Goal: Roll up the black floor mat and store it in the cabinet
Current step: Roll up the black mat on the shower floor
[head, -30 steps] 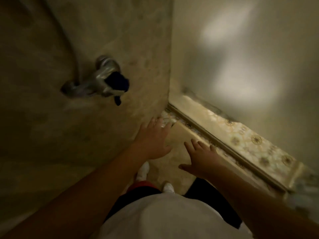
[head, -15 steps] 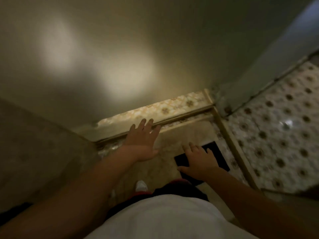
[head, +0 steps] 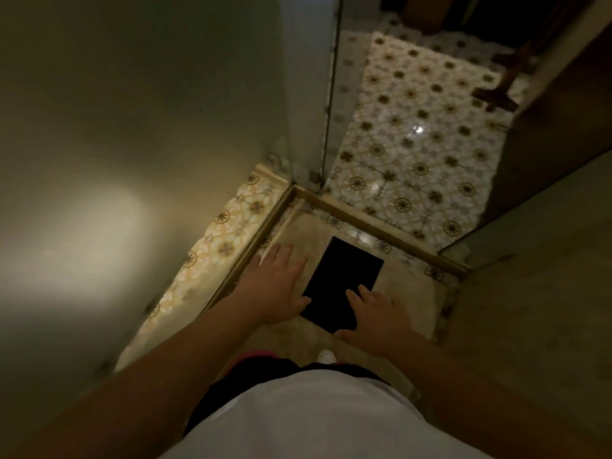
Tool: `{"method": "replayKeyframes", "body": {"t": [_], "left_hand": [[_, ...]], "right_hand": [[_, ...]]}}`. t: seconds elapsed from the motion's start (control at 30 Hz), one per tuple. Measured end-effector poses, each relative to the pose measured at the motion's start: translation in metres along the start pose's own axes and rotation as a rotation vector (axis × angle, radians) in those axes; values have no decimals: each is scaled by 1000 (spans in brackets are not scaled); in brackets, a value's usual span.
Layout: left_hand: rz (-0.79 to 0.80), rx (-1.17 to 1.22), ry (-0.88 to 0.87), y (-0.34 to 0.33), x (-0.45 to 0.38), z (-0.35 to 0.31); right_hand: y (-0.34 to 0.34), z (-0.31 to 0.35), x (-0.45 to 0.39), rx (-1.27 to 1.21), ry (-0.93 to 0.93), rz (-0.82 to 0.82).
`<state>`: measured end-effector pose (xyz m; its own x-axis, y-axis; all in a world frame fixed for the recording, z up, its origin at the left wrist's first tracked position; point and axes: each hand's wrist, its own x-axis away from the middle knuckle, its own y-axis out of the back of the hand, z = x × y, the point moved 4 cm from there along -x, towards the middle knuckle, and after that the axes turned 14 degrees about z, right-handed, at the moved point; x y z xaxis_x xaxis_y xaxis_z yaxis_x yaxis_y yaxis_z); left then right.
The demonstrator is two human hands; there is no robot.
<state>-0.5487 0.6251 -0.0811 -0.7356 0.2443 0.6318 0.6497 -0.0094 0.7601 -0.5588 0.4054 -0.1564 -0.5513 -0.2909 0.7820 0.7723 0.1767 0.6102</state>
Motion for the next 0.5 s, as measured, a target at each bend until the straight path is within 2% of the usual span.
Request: {"method": "replayKeyframes", "body": {"t": [0.23, 0.5], "left_hand": [[79, -105, -100, 11, -44, -5], [82, -257, -302, 27, -85, 14]], "right_hand": [[-12, -33, -6, -171, -119, -17], [-27, -18, -15, -291, -311, -52]]}}
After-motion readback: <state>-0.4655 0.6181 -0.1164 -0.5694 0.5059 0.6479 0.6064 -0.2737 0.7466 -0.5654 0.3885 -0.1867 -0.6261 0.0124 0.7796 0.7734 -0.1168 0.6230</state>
